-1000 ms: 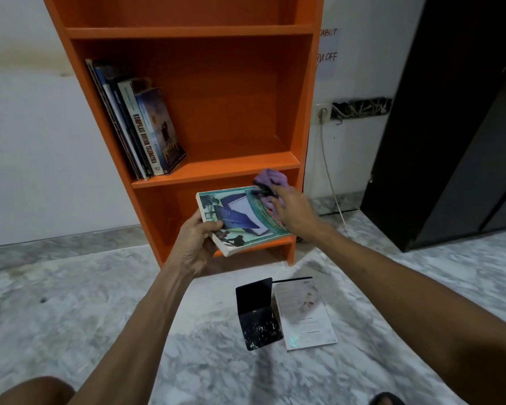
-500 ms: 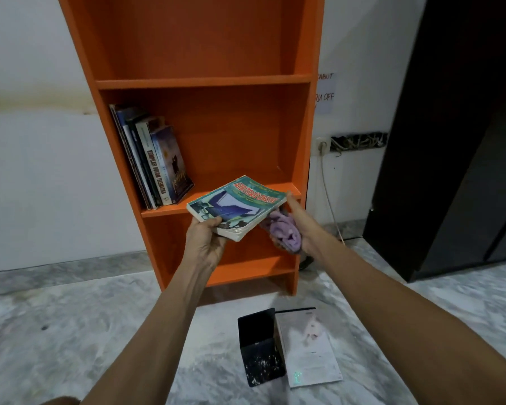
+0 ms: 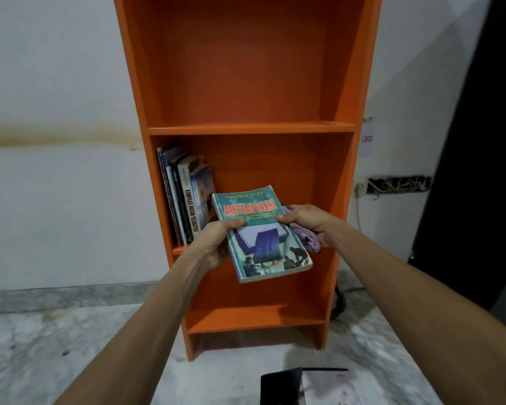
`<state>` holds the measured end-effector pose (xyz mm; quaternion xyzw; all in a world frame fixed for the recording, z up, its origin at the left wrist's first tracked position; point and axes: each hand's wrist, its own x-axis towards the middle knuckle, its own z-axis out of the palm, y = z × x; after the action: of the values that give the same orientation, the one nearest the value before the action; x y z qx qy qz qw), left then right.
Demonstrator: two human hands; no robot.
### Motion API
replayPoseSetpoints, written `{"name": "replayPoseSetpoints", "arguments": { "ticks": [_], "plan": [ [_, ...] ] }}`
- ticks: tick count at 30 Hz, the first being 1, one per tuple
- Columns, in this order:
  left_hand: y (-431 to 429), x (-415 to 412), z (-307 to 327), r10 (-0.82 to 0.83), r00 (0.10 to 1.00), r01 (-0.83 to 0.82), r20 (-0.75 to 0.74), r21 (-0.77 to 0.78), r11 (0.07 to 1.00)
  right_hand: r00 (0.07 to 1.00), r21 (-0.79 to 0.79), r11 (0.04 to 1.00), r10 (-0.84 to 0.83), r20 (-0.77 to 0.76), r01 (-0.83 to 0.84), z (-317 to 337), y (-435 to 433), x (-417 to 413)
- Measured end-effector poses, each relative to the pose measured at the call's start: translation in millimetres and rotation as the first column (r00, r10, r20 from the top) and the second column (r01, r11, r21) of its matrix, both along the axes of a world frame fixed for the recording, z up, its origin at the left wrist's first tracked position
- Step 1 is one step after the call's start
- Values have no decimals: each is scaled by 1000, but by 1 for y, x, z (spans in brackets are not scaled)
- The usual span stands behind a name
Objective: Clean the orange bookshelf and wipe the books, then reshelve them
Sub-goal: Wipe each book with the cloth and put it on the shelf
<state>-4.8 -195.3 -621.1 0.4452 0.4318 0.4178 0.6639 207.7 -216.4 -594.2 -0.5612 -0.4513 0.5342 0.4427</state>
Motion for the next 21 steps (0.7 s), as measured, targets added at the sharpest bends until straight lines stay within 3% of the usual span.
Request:
{"name": "replayPoseSetpoints", "arguments": {
  "ticks": [2,4,7,12,16,21],
  "plan": [
    [17,6,7,66,997,-65,-26,40,997,950,100,988,-142,279,118,0,13,-6],
    [36,11,13,157,986,-152,-52,90,984,788,269,946,-302,536,180,-5,30,-10],
    [65,16,17,305,947,-283,-96,193,940,685,376,921,-338,645,100,-11,42,-22],
    [98,25,20,551,799,-397,-242,475,785,448,329,927,-220,866,-180,-32,55,-58],
    [113,25,18,643,690,-347,-333,627,697,468,315,943,-231,853,-110,-53,89,-86],
    [130,15,0,669,626,-244,-400,715,656,462,238,970,-188,867,-52,-73,134,-113]
  ]
}}
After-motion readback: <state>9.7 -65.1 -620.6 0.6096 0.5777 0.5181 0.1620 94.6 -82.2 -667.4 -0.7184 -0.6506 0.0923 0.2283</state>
